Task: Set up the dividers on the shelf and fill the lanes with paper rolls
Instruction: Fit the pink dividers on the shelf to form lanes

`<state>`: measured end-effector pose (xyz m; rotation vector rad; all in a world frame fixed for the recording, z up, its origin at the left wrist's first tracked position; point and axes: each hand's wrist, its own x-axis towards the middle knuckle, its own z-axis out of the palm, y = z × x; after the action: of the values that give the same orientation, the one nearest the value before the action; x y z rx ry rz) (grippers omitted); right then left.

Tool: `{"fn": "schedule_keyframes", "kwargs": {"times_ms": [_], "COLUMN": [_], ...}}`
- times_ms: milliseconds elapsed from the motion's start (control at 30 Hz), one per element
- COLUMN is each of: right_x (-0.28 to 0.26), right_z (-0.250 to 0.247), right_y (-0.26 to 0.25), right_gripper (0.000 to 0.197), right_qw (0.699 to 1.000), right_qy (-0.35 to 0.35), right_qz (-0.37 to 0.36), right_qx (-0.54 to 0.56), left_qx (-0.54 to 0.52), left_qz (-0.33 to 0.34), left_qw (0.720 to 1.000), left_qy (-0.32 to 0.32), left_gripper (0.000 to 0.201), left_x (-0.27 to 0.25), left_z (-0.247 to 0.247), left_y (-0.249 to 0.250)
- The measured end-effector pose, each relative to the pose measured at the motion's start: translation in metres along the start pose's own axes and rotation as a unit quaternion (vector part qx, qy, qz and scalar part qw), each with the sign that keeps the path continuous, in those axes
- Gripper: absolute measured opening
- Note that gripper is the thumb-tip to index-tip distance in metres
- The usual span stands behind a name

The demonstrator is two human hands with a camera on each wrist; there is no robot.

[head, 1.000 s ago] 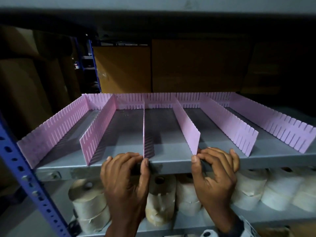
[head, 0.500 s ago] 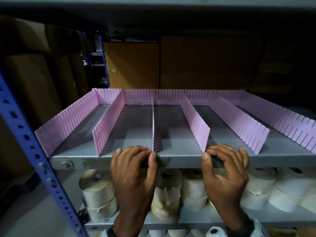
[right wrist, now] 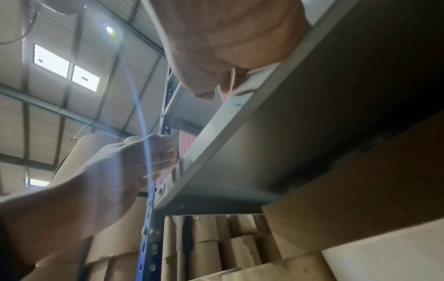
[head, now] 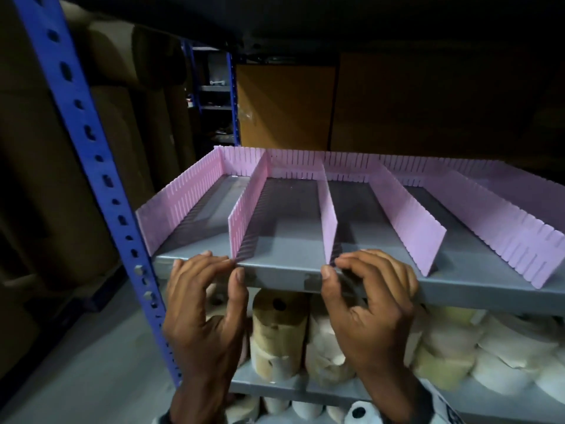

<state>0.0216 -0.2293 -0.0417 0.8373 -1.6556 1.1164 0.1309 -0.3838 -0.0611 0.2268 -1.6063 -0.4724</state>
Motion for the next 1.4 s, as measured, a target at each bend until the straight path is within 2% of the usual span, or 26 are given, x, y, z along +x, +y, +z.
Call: {"fn": "schedule_keyframes", "kwargs": {"times_ms": [100,167,533,800,1233,1400], "right_x": [-0.002,-0.004,-0.008,-0.008,-0.008,-0.007], "right_z": [0.01,0.012,0.02,0.023,0.019,0.018], "right_y": [-0.002,0.0,-0.001,-0.004,-0.002,-0.004], "right_gripper": [0.019,0.018,0.016,0.014,0.017,0.016], "right_qw": [1.0,0.999,0.995,0.995,0.996,0.997], "right_qy": [0.008,0.013,0.052,0.068,0.042,0.037], "right_qz": [0.002,-0.003,-0.011,0.0,-0.015,-0.011], "right_qx": [-0.03,-0.041,-0.079,-0.079,-0.08,-0.073], "left_qx": [0.023,0.023,0.024,0.003,0.008,0.013], "left_qz": [-0.019,-0.017,0.001,-0.001,-0.017,-0.002], "left_qw": [0.999,0.999,0.998,0.997,0.996,0.996], "left_qy": [-0.025,-0.04,-0.062,-0.074,-0.086,-0.09], "left_gripper": [0.02,0.022,0.008,0.007,0.016,0.009], "left_x": [0.006,0.009,0.017,0.017,0.017,0.02], "left_z": [-0.003,-0.002,-0.001,-0.005,-0.004,-0.006], "left_y": [-0.012,-0.016,-0.029,-0.034,-0.031,-0.03]}}
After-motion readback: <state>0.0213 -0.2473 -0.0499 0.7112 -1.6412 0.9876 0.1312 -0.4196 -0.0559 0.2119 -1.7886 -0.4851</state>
